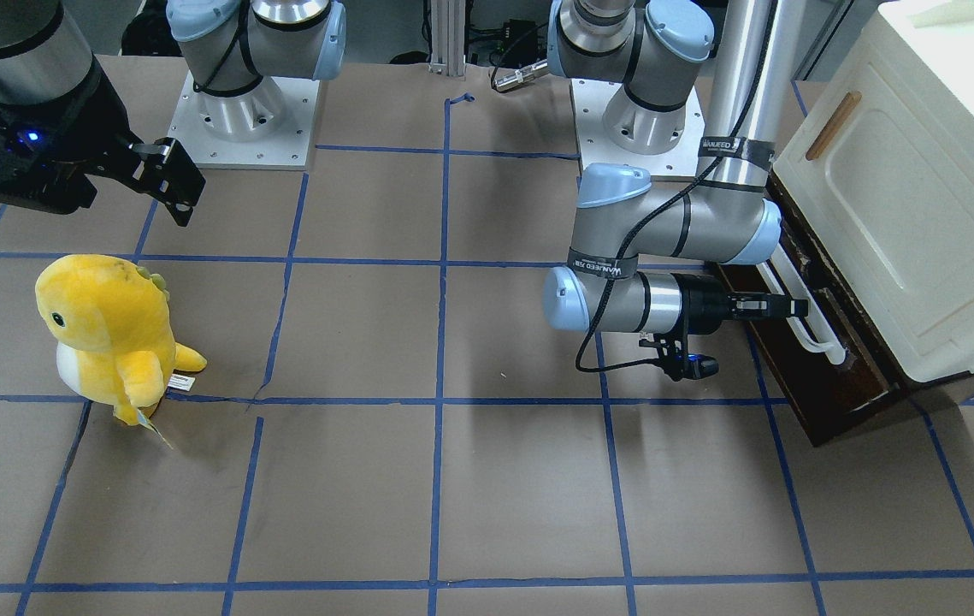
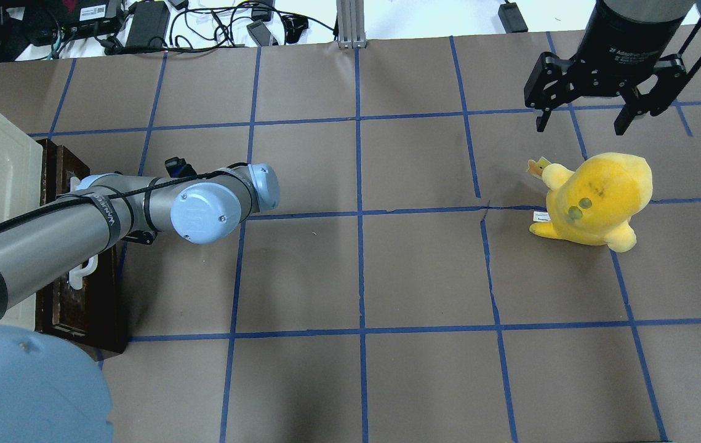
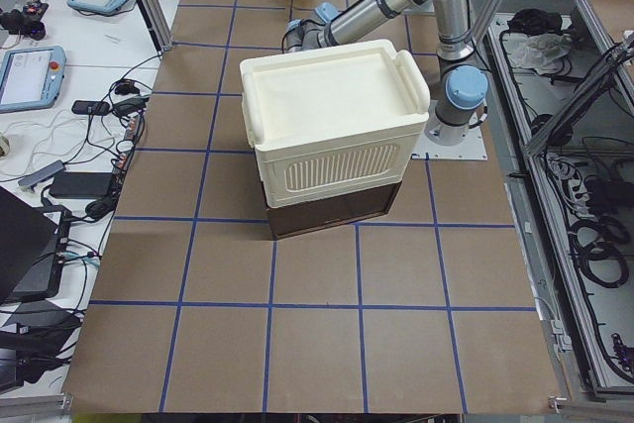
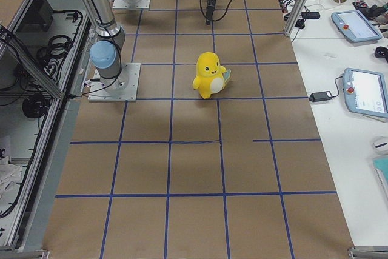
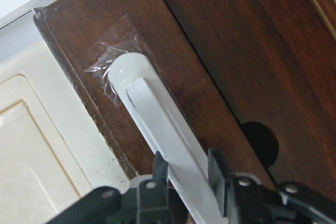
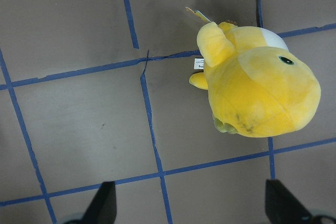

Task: Pull drawer sideways
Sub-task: 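Keep pulling the drawer farther out with the left gripper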

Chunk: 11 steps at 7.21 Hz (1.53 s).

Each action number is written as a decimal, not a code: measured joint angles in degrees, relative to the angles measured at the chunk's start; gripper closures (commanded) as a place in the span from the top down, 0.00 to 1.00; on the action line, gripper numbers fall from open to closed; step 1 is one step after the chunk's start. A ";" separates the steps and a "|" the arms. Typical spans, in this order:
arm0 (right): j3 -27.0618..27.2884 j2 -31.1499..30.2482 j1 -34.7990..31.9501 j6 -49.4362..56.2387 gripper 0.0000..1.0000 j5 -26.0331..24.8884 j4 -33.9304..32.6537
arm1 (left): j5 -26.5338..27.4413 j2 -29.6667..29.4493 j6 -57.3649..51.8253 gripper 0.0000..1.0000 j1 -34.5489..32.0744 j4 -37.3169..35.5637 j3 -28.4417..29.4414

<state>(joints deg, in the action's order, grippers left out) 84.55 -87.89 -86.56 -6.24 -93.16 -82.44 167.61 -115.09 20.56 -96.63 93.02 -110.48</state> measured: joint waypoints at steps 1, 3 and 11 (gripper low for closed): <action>0.00 0.00 -0.01 0.00 1.00 0.00 0.00 | 0.00 -0.02 0.00 0.28 -0.10 0.03 0.00; 0.00 0.00 -0.01 0.00 1.00 0.00 0.00 | 0.00 -0.10 0.02 0.28 -0.65 0.00 0.00; 0.00 0.00 -0.01 0.00 1.00 0.00 0.00 | 0.00 -0.10 0.00 0.28 -4.50 0.04 0.01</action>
<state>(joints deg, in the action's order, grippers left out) 84.55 -87.89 -86.57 -6.24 -93.16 -82.44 167.61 -115.20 20.57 -101.13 93.06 -110.47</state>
